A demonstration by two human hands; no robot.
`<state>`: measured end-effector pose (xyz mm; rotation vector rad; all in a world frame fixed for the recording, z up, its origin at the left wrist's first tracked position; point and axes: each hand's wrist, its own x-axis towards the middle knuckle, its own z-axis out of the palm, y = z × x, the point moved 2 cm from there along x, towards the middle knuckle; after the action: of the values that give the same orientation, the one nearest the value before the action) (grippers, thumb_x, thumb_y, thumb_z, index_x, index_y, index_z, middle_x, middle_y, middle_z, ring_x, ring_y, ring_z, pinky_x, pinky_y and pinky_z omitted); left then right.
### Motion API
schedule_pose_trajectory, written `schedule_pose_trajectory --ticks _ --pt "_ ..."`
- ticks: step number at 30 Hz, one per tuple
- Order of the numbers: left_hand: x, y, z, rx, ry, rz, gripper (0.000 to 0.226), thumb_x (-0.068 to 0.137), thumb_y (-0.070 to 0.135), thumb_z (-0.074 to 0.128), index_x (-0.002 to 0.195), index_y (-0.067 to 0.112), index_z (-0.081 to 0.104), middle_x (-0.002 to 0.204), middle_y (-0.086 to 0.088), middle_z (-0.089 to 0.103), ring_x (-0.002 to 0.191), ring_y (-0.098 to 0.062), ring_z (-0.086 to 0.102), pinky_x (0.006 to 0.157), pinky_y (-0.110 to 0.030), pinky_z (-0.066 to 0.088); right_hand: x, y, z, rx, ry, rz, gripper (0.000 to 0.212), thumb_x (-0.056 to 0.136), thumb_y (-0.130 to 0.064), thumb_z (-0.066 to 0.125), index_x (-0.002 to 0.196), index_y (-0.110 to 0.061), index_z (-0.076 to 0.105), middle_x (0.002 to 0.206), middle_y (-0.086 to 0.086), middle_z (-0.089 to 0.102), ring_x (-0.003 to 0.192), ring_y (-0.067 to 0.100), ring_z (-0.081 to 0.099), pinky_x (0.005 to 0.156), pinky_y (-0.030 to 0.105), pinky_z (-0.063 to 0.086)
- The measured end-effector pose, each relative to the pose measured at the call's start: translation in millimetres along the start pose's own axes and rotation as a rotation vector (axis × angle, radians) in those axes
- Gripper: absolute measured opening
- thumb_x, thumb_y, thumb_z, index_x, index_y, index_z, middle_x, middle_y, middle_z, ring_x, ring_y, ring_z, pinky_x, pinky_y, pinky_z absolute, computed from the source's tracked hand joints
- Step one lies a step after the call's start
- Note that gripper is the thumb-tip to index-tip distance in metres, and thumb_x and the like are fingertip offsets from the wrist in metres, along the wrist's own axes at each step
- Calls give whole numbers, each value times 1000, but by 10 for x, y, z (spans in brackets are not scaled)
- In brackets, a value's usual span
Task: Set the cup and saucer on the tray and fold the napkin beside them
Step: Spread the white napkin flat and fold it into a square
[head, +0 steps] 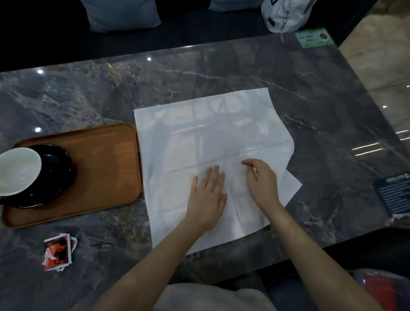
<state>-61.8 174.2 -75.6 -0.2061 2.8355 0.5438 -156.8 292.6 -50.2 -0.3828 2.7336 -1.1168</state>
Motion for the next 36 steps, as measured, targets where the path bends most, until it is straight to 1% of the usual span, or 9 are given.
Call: schedule_pose_trajectory --ticks 3,4,7,10,16,19,27,32,36 --pt "60 216 120 40 -9 4 56 87 37 27 133 12 46 142 -7 46 129 -23 44 99 -49 43 -34 188 -283 -2 196 69 21 90 0 46 102 -3 63 105 12 65 102 26 57 87 29 44" --pt "103 265 142 28 -24 -16 54 85 37 30 130 12 50 138 -7 50 125 -23 49 94 -50 47 -19 282 -375 -5 236 115 21 89 1 46 102 -2 62 105 14 63 103 27 55 85 24 41" --pt "219 409 201 -54 3 -17 60 88 37 21 140 10 33 150 -9 32 137 -26 31 108 -54 27 46 617 -567 -91 224 253 26 85 2 50 110 2 58 113 21 57 110 34 49 90 28 37" --pt "335 493 291 -71 50 -47 70 84 44 2 146 13 10 157 -5 7 144 -22 4 114 -44 -2 57 846 -613 -217 14 326 36 87 -12 53 121 1 50 124 21 49 117 35 42 96 41 39" --pt "411 525 438 -43 119 -136 66 87 43 6 145 13 15 153 0 4 141 -16 2 114 -38 -6 129 940 -626 -191 -123 307 21 87 -27 58 99 -10 61 103 12 58 99 29 53 79 41 49" --pt "406 546 439 1 122 -168 57 90 35 23 140 9 33 148 -8 34 137 -26 31 109 -40 4 162 969 -637 -148 -170 315 15 86 -26 60 88 -12 65 97 10 62 91 27 57 72 35 46" --pt "398 538 460 37 164 -164 55 92 35 24 140 10 31 149 -8 33 138 -23 25 109 -38 2 -2 1012 -1047 124 -17 372 14 75 -13 65 69 -4 57 57 1 53 54 11 47 53 30 37" --pt "413 531 455 76 168 -162 54 90 34 27 137 9 38 145 -10 41 132 -29 39 106 -40 9 -203 1214 -1127 58 -59 412 8 80 -11 61 78 -11 53 64 -2 53 66 22 52 62 30 39" --pt "412 539 462 57 185 -149 57 91 36 22 140 10 32 149 -9 33 137 -29 30 111 -40 4 -232 1286 -1096 -88 -136 421 13 82 -15 59 87 -14 48 82 5 57 78 27 55 66 31 41"
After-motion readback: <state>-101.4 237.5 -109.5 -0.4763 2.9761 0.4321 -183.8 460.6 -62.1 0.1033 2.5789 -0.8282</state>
